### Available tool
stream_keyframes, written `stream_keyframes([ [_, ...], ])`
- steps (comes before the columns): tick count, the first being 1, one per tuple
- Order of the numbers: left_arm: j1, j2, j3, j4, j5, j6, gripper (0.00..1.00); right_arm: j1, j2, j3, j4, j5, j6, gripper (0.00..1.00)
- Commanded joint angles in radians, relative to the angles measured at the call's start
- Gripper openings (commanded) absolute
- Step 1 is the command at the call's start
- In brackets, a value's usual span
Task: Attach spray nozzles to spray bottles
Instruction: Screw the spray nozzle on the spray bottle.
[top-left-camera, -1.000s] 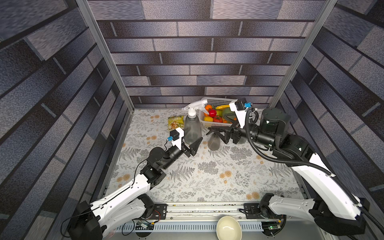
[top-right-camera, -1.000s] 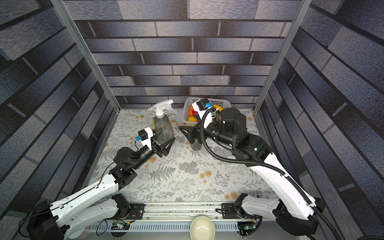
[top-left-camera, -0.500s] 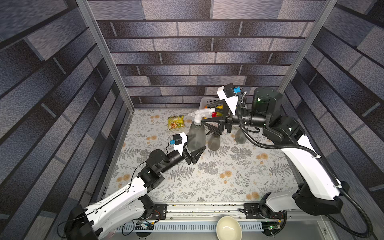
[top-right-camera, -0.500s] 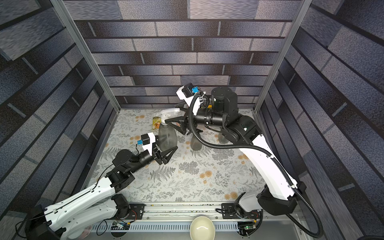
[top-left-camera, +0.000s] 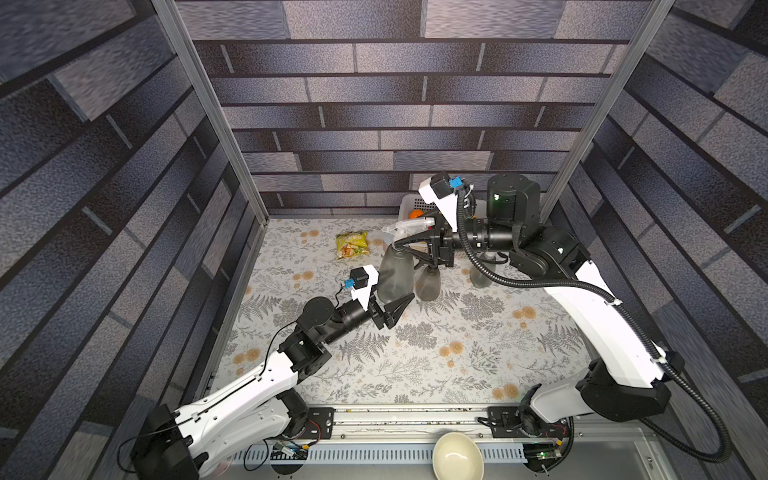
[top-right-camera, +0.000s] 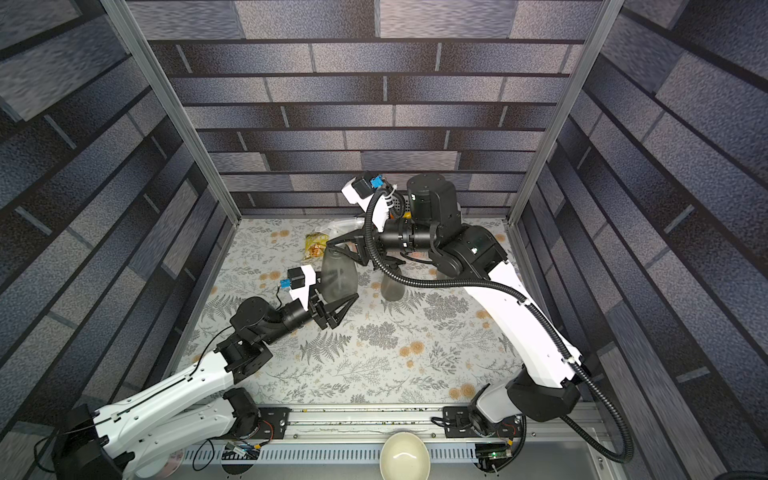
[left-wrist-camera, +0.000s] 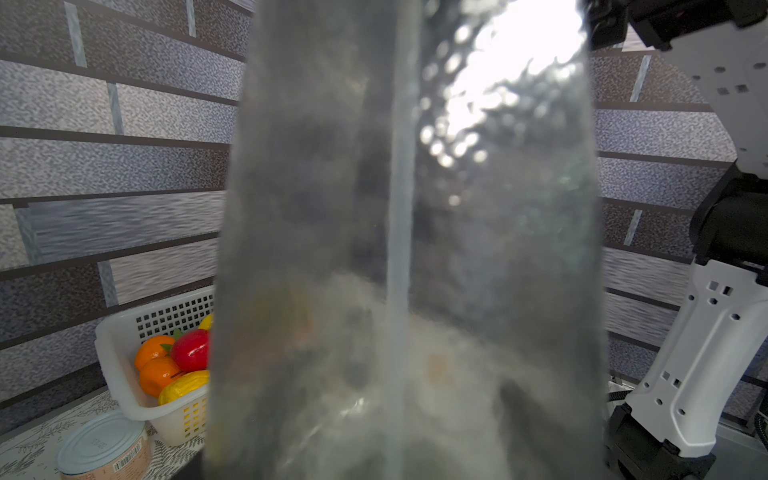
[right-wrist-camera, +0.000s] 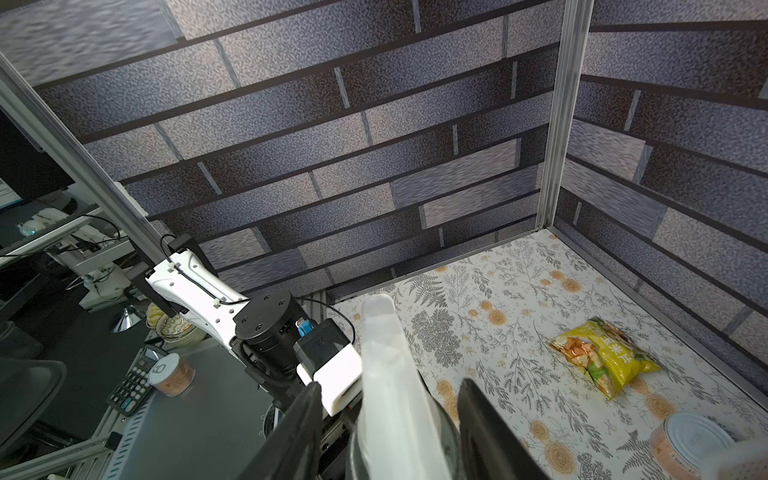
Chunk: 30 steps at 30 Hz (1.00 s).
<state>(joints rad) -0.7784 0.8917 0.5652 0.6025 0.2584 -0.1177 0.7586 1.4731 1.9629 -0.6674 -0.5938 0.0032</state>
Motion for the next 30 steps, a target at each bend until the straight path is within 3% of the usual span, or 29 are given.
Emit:
stream_keyframes([
  [1, -0.002, 0.009, 0.028, 0.052, 0.001, -0.016, 0.71, -0.002, -0.004, -0.013, 0.011, -0.022, 0.014, 0.52],
  [20, -0.005, 0.048, 0.070, 0.070, -0.011, -0.010, 0.70, 0.042, -0.043, -0.108, 0.037, 0.118, -0.014, 0.25],
  [25, -0.012, 0.064, 0.088, 0.083, -0.049, 0.003, 0.69, 0.098, -0.087, -0.221, 0.128, 0.329, 0.023, 0.21],
  [30, -0.035, 0.091, 0.119, 0.087, -0.138, 0.067, 0.69, 0.208, -0.096, -0.281, 0.172, 0.704, 0.080, 0.18],
])
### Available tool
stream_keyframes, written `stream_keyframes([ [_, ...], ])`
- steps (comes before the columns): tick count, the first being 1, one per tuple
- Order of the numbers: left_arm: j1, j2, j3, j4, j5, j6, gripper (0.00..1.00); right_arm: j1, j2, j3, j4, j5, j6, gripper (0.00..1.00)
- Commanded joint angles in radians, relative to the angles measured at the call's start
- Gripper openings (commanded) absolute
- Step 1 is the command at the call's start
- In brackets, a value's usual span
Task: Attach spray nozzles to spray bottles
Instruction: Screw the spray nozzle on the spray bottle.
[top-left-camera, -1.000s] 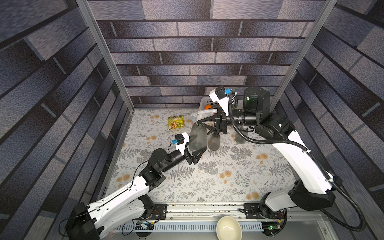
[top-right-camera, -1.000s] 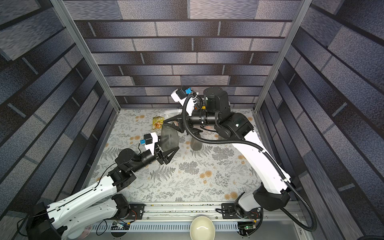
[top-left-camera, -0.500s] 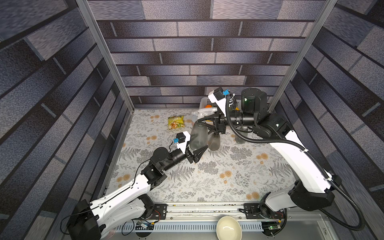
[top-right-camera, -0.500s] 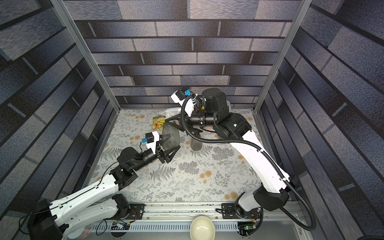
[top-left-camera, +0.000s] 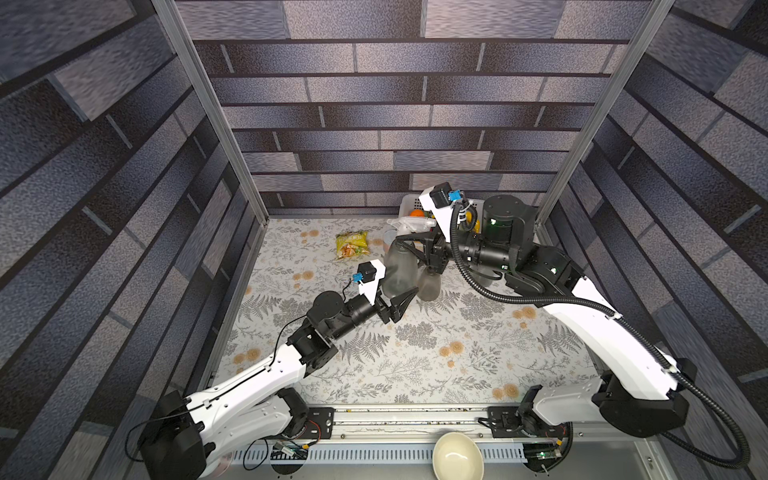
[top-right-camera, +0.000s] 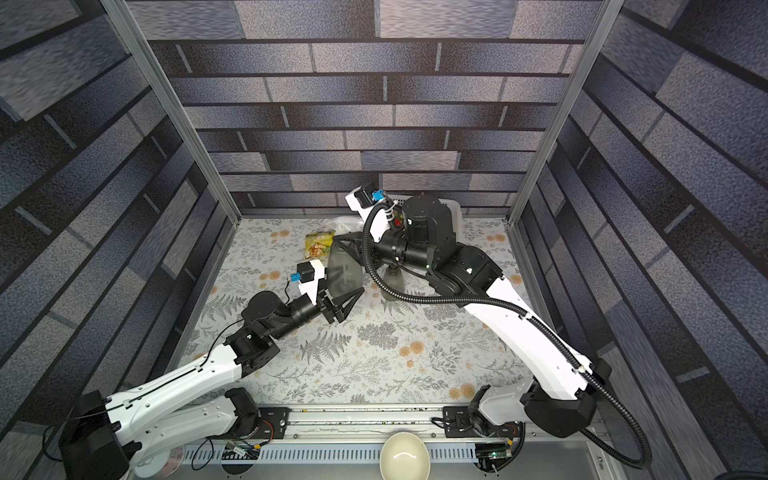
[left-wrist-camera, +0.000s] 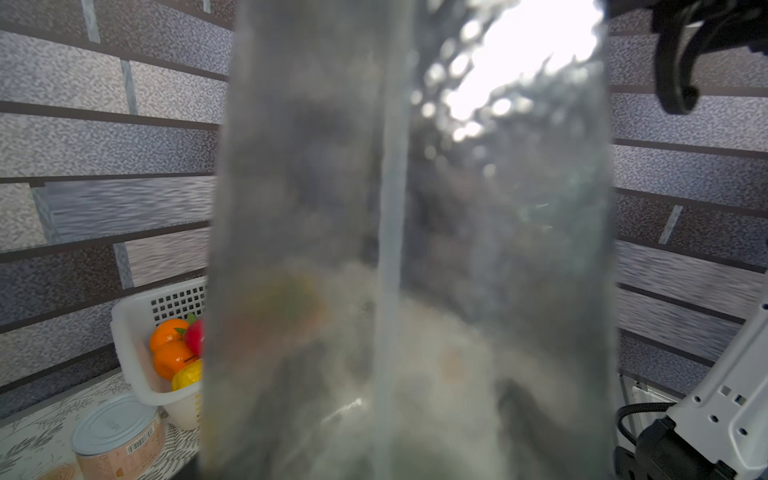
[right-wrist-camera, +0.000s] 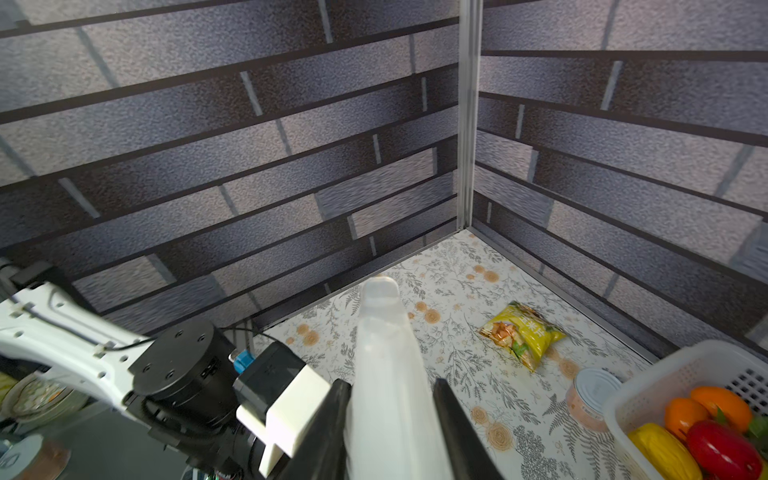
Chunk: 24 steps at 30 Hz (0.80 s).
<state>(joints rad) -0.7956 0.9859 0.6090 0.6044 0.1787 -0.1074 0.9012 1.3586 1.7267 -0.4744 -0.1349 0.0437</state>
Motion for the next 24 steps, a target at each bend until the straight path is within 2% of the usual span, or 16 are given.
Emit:
stream_keyframes([
  [1, -0.020, 0.004, 0.082, 0.088, -0.077, 0.072, 0.69, 0.097, 0.027, -0.044, -0.021, 0.333, 0.043, 0.18],
  [4, -0.027, 0.030, 0.095, 0.116, -0.116, 0.103, 0.69, 0.174, 0.073, -0.004, -0.041, 0.570, 0.073, 0.17],
  [8, -0.037, 0.062, 0.107, 0.145, -0.154, 0.135, 0.69, 0.239, 0.114, 0.014, -0.020, 0.815, 0.138, 0.17],
  [12, -0.045, 0.089, 0.110, 0.185, -0.182, 0.155, 0.68, 0.301, 0.149, -0.001, 0.080, 1.036, 0.141, 0.16],
  [19, -0.071, 0.128, 0.094, 0.234, -0.233, 0.195, 0.68, 0.339, 0.183, -0.024, 0.269, 1.158, 0.079, 0.19],
  [24, -0.077, 0.108, 0.068, 0.219, -0.242, 0.207, 0.68, 0.339, 0.196, 0.011, 0.264, 1.112, 0.025, 0.27],
])
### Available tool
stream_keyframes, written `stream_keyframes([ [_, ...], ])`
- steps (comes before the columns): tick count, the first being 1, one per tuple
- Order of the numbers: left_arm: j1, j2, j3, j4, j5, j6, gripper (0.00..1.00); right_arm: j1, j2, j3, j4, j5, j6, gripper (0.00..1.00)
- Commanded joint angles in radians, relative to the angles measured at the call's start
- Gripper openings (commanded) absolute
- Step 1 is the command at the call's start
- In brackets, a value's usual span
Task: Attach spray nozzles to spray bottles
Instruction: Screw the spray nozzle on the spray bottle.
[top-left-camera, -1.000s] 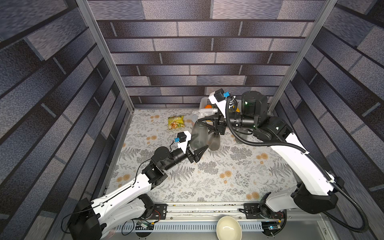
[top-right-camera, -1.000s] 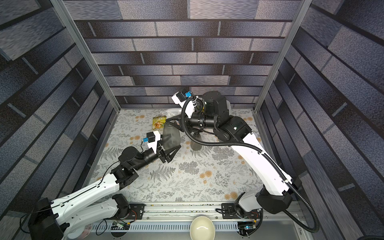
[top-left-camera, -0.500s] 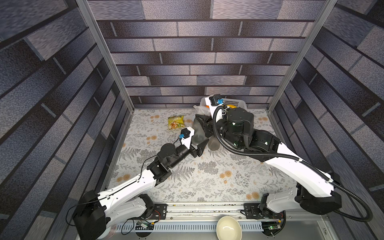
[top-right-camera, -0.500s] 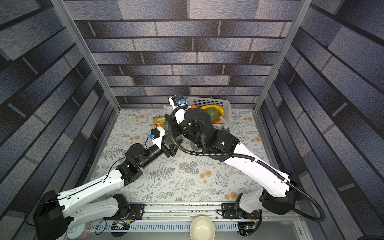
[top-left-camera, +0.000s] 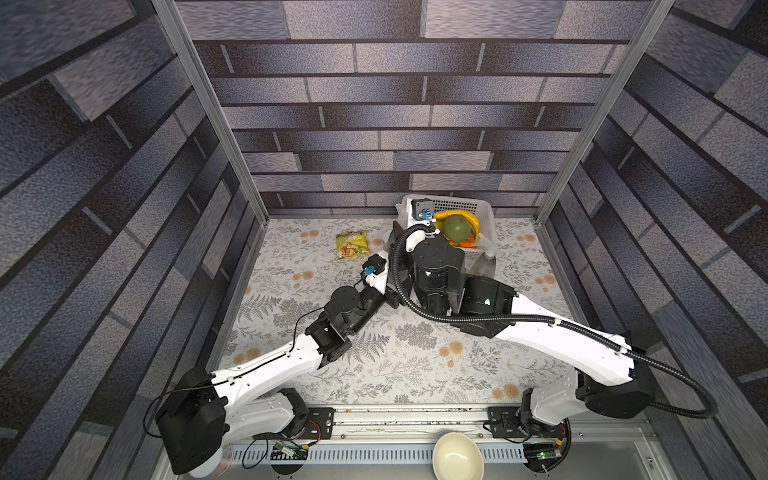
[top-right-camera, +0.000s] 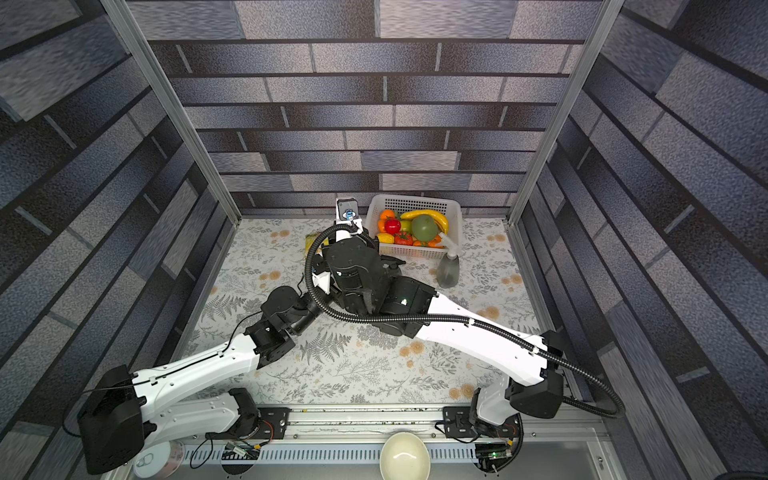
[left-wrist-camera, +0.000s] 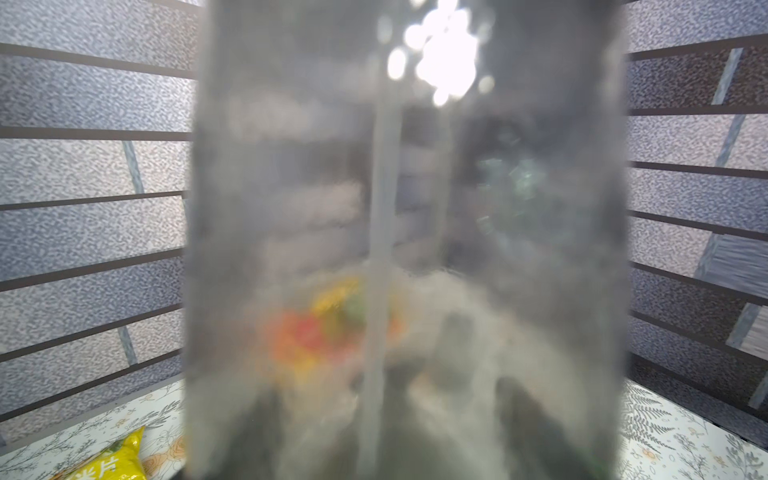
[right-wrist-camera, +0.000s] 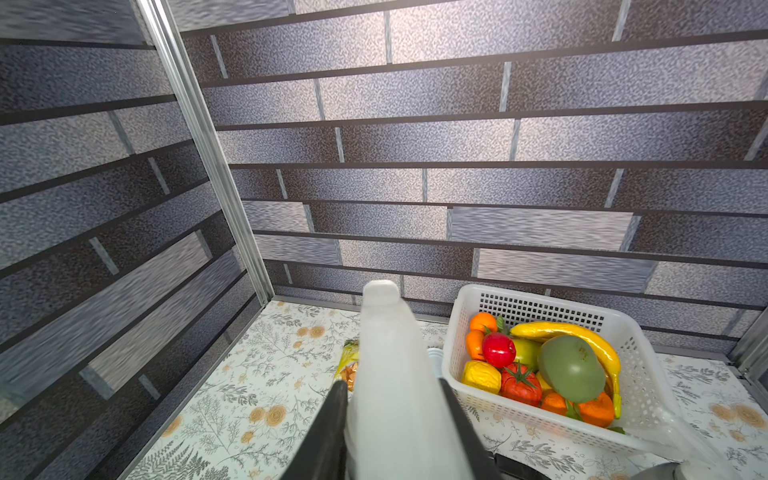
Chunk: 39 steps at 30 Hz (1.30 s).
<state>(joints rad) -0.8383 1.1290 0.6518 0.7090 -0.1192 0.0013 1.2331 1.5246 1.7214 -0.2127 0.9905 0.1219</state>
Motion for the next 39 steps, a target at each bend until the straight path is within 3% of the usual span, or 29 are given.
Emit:
stream_keyframes([
  [1, -0.033, -0.044, 0.017, 0.104, 0.054, 0.099, 0.68, 0.008, 0.032, 0.033, -0.022, -0.024, -0.057, 0.29],
  [7, 0.011, -0.108, -0.016, 0.054, 0.068, 0.070, 0.68, 0.008, 0.019, 0.061, -0.153, -0.168, -0.011, 0.53],
  [12, 0.068, -0.131, -0.035, 0.046, 0.090, 0.030, 0.68, 0.008, 0.014, 0.107, -0.237, -0.273, 0.001, 0.68],
  [19, 0.132, -0.130, -0.046, 0.045, 0.124, -0.007, 0.68, 0.016, -0.022, 0.141, -0.340, -0.444, 0.019, 0.79],
  [24, 0.165, -0.127, -0.046, 0.038, 0.155, -0.027, 0.68, 0.017, -0.089, 0.113, -0.427, -0.494, 0.037, 0.77],
  [27, 0.177, -0.126, -0.047, 0.035, 0.166, -0.030, 0.68, 0.015, -0.115, 0.125, -0.522, -0.414, 0.048, 0.67],
  [31, 0.186, -0.134, -0.057, 0.036, 0.174, -0.034, 0.68, 0.014, -0.158, 0.113, -0.573, -0.401, 0.037, 0.54],
  [36, 0.189, -0.147, -0.069, 0.033, 0.177, -0.043, 0.68, -0.013, -0.204, 0.116, -0.585, -0.338, 0.023, 0.47],
  [39, 0.185, -0.156, -0.072, 0.029, 0.178, -0.050, 0.67, -0.072, -0.218, 0.134, -0.569, -0.369, 0.031, 0.44],
])
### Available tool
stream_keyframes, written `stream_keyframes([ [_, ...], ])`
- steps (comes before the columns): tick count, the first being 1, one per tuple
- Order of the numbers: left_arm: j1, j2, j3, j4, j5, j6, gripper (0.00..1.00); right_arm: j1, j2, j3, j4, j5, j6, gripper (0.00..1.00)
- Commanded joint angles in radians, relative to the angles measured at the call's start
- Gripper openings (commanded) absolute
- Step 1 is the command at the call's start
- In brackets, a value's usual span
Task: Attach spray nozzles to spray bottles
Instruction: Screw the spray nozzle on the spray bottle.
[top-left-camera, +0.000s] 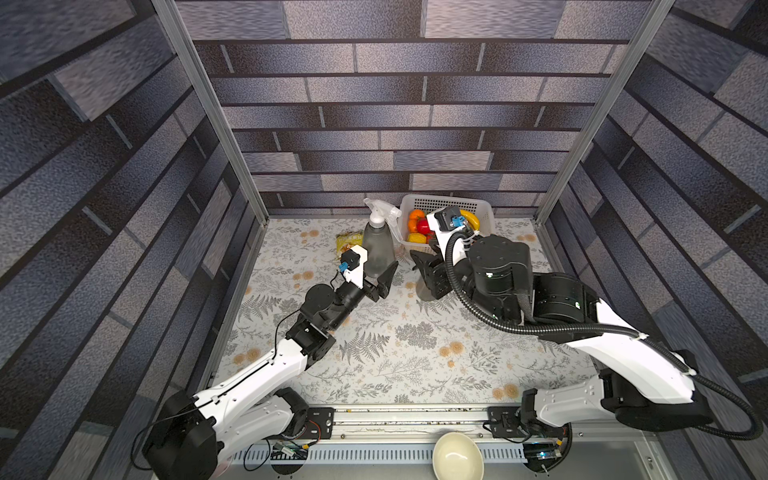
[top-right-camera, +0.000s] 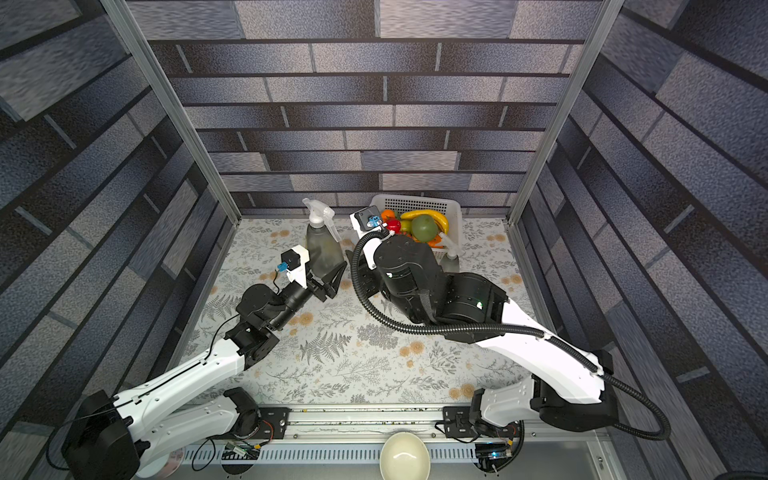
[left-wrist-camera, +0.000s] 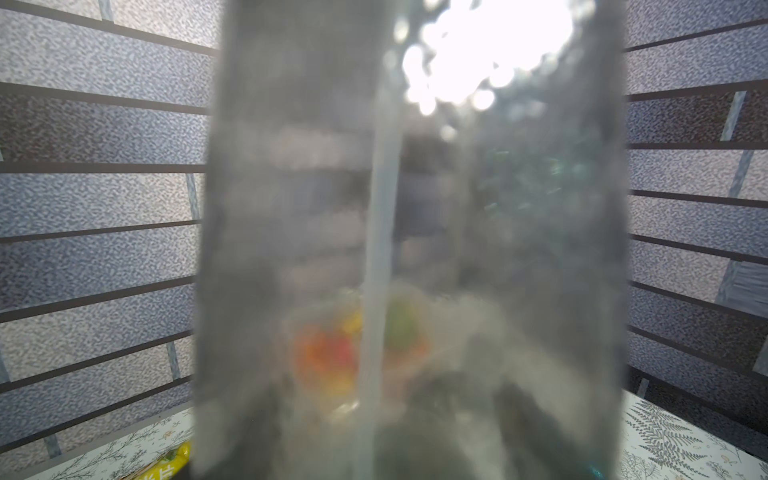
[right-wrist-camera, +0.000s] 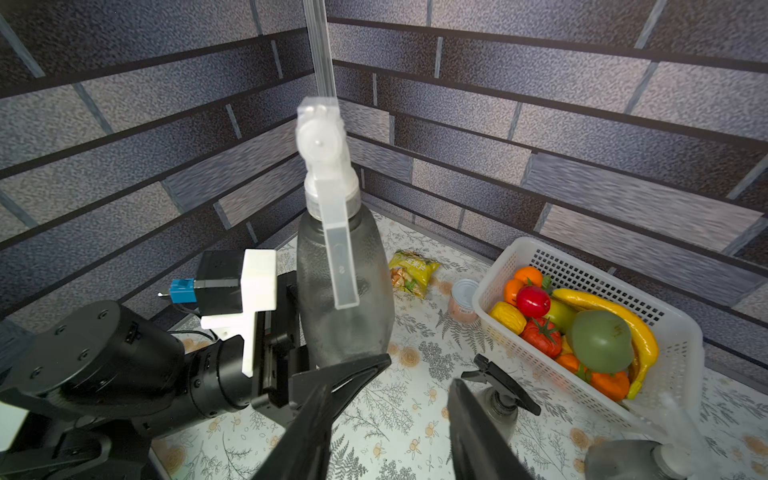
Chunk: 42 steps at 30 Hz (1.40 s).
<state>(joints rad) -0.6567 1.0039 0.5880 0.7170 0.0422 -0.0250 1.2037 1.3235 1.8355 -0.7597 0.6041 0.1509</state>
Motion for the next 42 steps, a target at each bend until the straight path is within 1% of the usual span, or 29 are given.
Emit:
stream_keyframes([
  [1, 0.002, -0.031, -0.010, 0.021, 0.015, -0.025, 0.67, -0.060, -0.009, 0.033, -0.018, 0.006, 0.009, 0.44],
  [7, -0.016, -0.026, -0.006, 0.022, 0.004, -0.017, 0.67, -0.071, 0.100, 0.143, -0.037, -0.078, 0.014, 0.41],
  [11, -0.023, -0.024, -0.004, 0.021, -0.001, -0.010, 0.67, -0.059, 0.155, 0.203, -0.054, -0.142, 0.036, 0.37],
  [19, -0.026, -0.027, -0.008, 0.020, -0.004, -0.006, 0.67, 0.006, 0.212, 0.274, -0.087, -0.135, 0.051, 0.33],
  [24, -0.029, -0.025, -0.011, 0.026, -0.006, -0.006, 0.67, 0.011, 0.247, 0.298, -0.105, -0.130, 0.087, 0.32],
  [28, -0.032, -0.030, -0.013, 0.024, -0.005, -0.003, 0.67, 0.011, 0.268, 0.300, -0.105, -0.154, 0.104, 0.31],
  [33, -0.038, -0.034, -0.014, 0.027, -0.004, -0.003, 0.67, 0.013, 0.263, 0.291, -0.103, -0.169, 0.113, 0.33],
  [37, -0.045, -0.029, -0.022, 0.043, 0.014, -0.007, 0.67, 0.013, 0.234, 0.262, -0.114, -0.229, 0.080, 0.35],
  [40, -0.047, -0.042, -0.029, 0.030, 0.056, -0.018, 0.67, 0.005, 0.149, 0.174, -0.103, -0.262, 0.012, 0.35],
  [41, -0.046, -0.046, -0.031, 0.025, 0.071, -0.024, 0.67, -0.009, 0.116, 0.136, -0.087, -0.288, -0.008, 0.35],
  [42, -0.047, -0.049, -0.031, 0.020, 0.091, -0.033, 0.67, -0.036, 0.075, 0.086, -0.065, -0.357, -0.032, 0.34],
])
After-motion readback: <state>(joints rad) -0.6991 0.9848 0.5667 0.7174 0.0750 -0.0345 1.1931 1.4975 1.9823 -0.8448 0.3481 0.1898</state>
